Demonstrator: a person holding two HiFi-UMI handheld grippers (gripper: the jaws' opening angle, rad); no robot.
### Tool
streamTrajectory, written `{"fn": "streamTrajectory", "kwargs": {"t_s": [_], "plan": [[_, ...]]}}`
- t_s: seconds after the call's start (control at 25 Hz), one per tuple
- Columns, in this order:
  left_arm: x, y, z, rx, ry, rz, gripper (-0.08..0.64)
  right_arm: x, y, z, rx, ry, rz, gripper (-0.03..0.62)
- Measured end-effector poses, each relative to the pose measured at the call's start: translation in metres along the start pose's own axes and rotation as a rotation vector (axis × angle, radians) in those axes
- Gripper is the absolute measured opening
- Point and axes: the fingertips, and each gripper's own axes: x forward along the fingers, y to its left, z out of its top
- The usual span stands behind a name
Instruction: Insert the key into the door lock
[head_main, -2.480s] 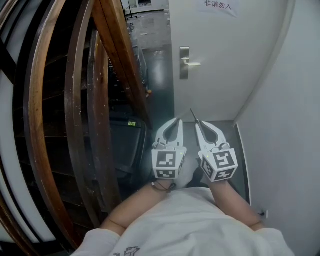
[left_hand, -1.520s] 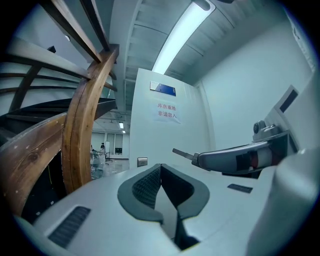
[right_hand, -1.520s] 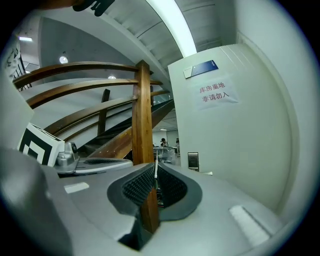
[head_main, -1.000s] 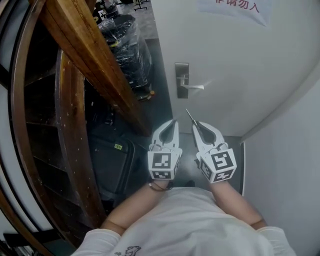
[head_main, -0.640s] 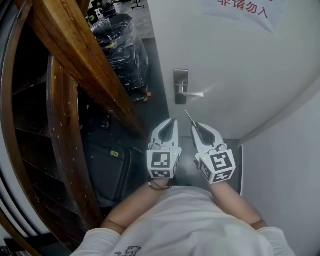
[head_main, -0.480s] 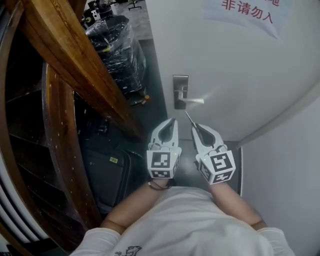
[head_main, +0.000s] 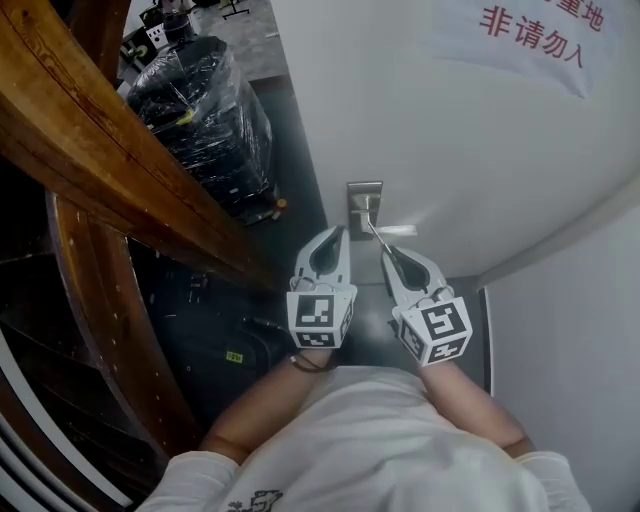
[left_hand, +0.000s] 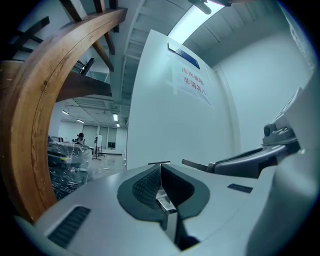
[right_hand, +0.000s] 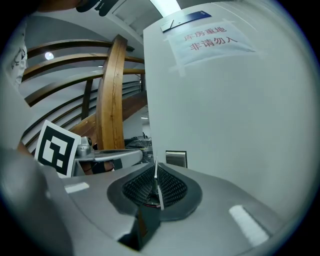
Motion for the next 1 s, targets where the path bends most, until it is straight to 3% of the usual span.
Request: {"fn": "streamTrajectory", "kwargs": {"t_s": [0.32, 0.6, 1.0], "plan": [[0.039, 0.034, -0.011, -0.005, 0.020, -0.098, 0.008, 0.037, -0.012, -0.006, 0.015, 0.017, -0.061, 0.026], [0.058, 0.048, -0.022, -0.010, 0.030, -0.116, 0.033, 0.046, -0.019, -0.028, 0.031, 0.062, -0.068, 0.026], [0.078, 0.072, -0.034, -0.023, 0.046, -0.046, 0.127, 0.057, -0.017, -0.075, 0.091, 0.150, 0.037, 0.026]]}}
